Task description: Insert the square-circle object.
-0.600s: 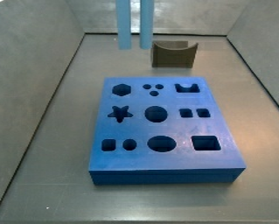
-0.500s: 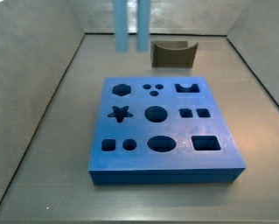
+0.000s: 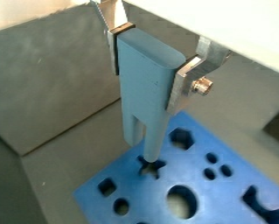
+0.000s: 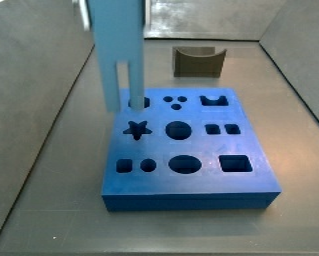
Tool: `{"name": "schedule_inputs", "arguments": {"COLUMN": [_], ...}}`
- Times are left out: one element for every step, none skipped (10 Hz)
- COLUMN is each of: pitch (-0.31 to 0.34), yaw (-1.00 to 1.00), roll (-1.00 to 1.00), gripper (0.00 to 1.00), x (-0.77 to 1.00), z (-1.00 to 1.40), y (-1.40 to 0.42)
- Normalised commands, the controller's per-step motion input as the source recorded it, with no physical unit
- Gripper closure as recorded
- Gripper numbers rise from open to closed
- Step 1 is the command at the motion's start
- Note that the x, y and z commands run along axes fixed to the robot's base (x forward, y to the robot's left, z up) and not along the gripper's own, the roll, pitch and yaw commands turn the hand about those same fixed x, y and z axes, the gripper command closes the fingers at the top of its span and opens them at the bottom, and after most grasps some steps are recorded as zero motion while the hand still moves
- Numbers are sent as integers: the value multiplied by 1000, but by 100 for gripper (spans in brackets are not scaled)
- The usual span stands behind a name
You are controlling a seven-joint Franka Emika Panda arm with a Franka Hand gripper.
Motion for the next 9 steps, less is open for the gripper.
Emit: {"name": "schedule_inputs", "arguments": {"pitch": [-163, -49, 0, 0, 27, 40, 6, -19, -29], "yaw": [11, 0, 0, -89, 0, 0, 43, 140, 206], "roll": [244, 263, 246, 239, 227, 159, 111, -3, -34], "gripper": [100, 100, 100, 100, 100, 100, 100, 100, 100], "x": [140, 386, 463, 477, 331, 286, 131, -69, -143], "z": [-611, -349, -229, -123, -20, -23, -80, -117, -151], "y": [-843, -869, -817, -740, -654, -560, -409, -260, -137]}}
